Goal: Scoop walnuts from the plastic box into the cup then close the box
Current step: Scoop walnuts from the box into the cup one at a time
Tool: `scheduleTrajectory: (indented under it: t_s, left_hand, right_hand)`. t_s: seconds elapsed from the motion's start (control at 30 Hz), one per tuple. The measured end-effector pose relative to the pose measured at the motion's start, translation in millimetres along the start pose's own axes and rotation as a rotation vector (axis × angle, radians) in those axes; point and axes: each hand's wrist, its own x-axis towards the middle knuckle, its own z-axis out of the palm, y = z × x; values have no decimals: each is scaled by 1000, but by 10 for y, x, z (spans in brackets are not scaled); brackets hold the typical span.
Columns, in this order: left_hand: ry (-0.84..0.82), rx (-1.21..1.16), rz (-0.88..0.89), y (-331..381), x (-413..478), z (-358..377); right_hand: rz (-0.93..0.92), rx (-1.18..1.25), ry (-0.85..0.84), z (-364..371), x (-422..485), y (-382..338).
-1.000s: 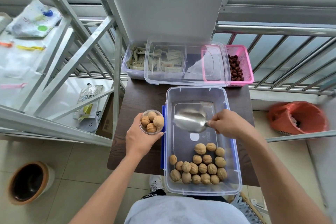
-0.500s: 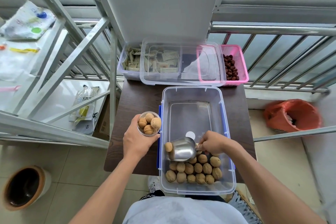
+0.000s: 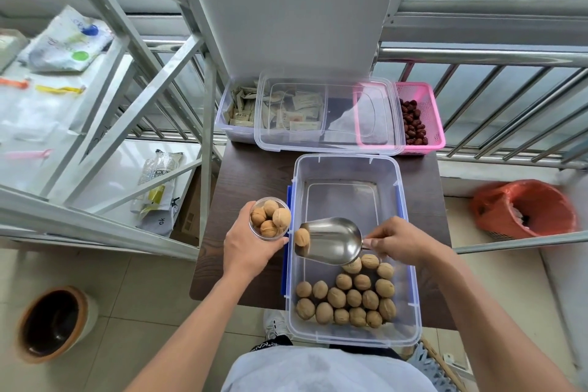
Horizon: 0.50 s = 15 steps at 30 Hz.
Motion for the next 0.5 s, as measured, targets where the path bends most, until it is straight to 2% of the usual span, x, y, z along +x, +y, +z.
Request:
scheduleTrajectory:
  t_s: [0.13,0.5]
  left_hand:
    - [-3,4,9,0,0,0]
    - [-12,12,13,7,3,8]
  right_hand:
    - [-3,64,30,-139,-61,-29]
    - [-58,-39,45,-590,-342,-648]
